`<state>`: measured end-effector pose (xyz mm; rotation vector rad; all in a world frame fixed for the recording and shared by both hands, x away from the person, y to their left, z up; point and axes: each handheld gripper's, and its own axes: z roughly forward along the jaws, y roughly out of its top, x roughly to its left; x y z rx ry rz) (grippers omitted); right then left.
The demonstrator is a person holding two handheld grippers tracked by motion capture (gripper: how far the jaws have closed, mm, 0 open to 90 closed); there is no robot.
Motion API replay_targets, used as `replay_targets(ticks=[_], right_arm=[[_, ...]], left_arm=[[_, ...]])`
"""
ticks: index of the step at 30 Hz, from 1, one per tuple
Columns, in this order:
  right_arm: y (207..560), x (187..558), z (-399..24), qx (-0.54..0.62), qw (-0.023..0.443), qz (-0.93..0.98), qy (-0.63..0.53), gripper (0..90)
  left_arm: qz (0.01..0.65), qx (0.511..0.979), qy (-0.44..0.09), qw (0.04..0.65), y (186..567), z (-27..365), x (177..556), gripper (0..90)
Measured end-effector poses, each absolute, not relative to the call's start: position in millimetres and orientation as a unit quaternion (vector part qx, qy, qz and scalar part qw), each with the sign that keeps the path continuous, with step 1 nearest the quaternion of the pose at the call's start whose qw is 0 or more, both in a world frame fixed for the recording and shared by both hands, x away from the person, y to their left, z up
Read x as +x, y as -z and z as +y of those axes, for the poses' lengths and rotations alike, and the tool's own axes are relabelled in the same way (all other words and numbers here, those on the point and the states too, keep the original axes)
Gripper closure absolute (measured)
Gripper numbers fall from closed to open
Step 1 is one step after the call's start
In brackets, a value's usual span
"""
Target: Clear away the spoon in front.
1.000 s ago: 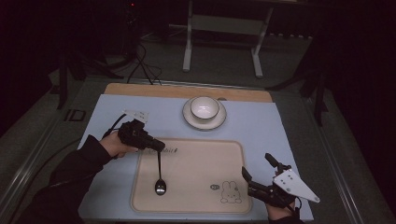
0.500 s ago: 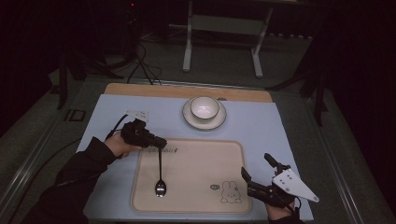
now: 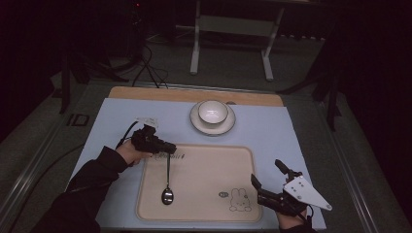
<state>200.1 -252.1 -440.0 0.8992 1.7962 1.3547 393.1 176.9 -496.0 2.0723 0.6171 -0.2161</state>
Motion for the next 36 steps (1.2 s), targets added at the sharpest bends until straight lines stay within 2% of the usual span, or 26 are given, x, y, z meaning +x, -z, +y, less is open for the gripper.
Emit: replay_targets(ticks=[20,36], right_arm=[[440.2,200.1,-251.9,0.347,0.353,0.696,-0.520,13.9],[441.2,201.3,-252.1,0.347,0.347,0.699,-0.521,13.9]], left_arm=[[0.288,0.845,0.094,0.440,526.2,171.2,399.8,75.1],[0.314,0.845,0.062,0.427,538.6,167.5,403.9,72.3]])
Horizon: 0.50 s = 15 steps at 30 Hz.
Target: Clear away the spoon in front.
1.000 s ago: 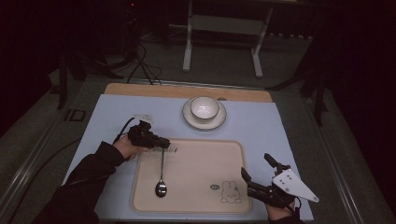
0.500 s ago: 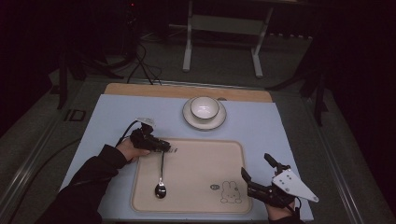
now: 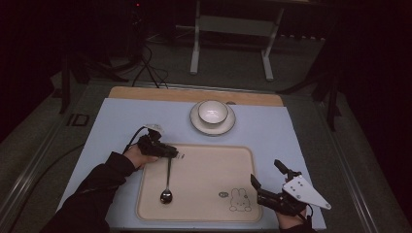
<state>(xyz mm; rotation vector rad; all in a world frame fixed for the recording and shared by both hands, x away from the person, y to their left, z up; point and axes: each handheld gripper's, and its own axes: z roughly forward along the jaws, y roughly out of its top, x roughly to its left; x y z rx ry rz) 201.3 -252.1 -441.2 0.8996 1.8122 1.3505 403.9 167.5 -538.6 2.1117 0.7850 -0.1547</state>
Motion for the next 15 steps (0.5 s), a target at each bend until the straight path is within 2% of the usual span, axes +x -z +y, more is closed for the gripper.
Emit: replay_targets(ticks=[15], right_arm=[[441.2,201.4,-251.9,0.346,0.347,0.699,-0.520,13.9]], left_arm=[[0.317,0.830,0.035,0.458,528.7,171.3,401.2,66.8]])
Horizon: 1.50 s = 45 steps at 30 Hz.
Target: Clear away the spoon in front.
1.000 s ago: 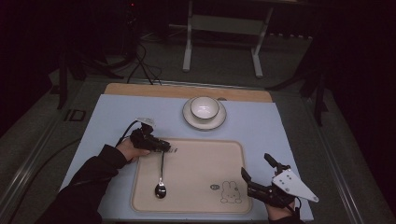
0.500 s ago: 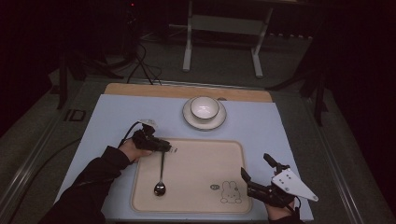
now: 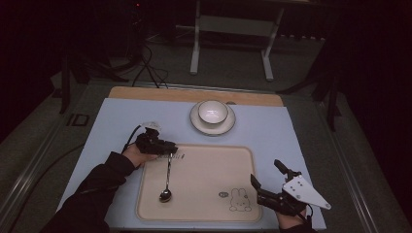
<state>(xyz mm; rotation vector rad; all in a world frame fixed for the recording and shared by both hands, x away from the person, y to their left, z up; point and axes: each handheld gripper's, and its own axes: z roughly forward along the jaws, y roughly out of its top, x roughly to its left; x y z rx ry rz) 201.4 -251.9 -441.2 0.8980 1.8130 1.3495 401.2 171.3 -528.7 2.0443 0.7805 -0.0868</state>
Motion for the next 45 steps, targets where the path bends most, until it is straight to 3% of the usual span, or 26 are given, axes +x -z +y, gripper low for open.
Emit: replay_targets(ticks=[8,15,16,17,22,45], right_arm=[[441.2,201.2,-252.0,0.346,0.347,0.699,-0.521,13.9],[440.8,200.8,-252.3,0.346,0.347,0.698,-0.522,13.9],[440.8,200.8,-252.3,0.346,0.347,0.698,-0.522,13.9],[440.8,200.9,-252.4,0.346,0.346,0.698,-0.522,13.9],[441.2,201.2,-252.1,0.346,0.346,0.699,-0.521,13.9],[439.6,199.8,-252.1,0.346,0.348,0.697,-0.523,13.9]], left_arm=[[0.300,0.832,0.021,0.466,509.3,164.4,389.3,58.0],[0.296,0.822,0.019,0.486,489.4,162.8,378.5,29.9],[0.291,0.821,0.025,0.490,488.6,162.0,377.0,19.5],[0.296,0.818,0.026,0.493,487.7,160.9,374.9,15.5],[0.275,0.823,0.022,0.496,485.9,155.9,364.1,4.5],[0.257,0.798,-0.032,0.544,449.7,176.4,326.3,1.8]])
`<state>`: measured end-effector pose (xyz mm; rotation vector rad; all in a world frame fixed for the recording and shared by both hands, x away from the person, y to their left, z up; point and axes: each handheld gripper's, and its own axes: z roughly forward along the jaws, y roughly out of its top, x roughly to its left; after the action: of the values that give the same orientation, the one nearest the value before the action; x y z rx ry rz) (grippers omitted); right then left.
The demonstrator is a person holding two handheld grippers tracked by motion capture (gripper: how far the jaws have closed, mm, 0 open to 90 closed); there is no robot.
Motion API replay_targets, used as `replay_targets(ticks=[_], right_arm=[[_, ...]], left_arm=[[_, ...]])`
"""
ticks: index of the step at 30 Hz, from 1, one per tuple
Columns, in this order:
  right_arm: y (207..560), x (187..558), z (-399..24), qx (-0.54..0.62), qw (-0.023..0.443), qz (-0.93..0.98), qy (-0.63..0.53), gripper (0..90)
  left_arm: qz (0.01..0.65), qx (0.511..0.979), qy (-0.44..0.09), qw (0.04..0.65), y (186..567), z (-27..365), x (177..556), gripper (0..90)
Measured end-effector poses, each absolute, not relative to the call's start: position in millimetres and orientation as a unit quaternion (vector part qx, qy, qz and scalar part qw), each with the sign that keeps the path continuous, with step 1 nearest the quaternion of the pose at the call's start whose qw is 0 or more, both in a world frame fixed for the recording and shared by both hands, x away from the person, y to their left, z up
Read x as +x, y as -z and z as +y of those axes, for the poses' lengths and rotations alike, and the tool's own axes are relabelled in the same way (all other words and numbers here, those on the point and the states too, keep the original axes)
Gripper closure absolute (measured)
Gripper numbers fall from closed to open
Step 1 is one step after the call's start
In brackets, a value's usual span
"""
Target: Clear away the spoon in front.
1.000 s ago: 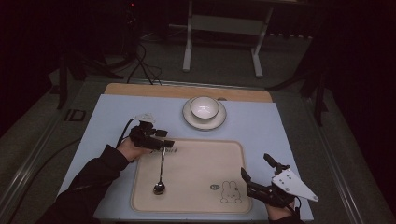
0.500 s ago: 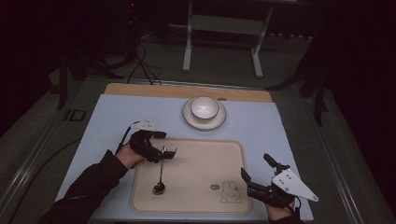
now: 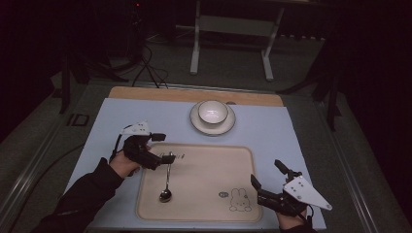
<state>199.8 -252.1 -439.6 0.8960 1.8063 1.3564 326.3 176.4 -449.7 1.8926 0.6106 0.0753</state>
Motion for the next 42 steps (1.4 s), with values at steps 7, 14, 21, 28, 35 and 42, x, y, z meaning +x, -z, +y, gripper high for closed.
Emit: replay_targets(ticks=[7,14,21,28,35,42], right_arm=[[439.4,199.4,-251.6,0.345,0.348,0.697,-0.523,13.9],[439.2,199.2,-251.3,0.345,0.348,0.697,-0.523,13.9],[439.6,199.6,-250.5,0.343,0.348,0.699,-0.522,13.9],[440.5,200.7,-250.4,0.344,0.345,0.700,-0.522,13.9],[440.5,200.4,-250.3,0.344,0.345,0.700,-0.522,13.9],[440.6,200.4,-250.0,0.343,0.346,0.700,-0.522,13.9]], left_arm=[[0.253,0.801,-0.034,0.542,445.4,183.0,312.2,1.8],[0.256,0.799,-0.037,0.542,445.0,187.6,300.3,1.8],[0.261,0.794,-0.055,0.546,454.2,191.0,288.6,1.8],[0.269,0.789,-0.060,0.550,457.9,198.0,279.9,1.8],[0.278,0.789,-0.067,0.544,463.5,204.7,269.4,1.8],[0.285,0.780,-0.080,0.551,469.6,205.5,263.6,1.8]])
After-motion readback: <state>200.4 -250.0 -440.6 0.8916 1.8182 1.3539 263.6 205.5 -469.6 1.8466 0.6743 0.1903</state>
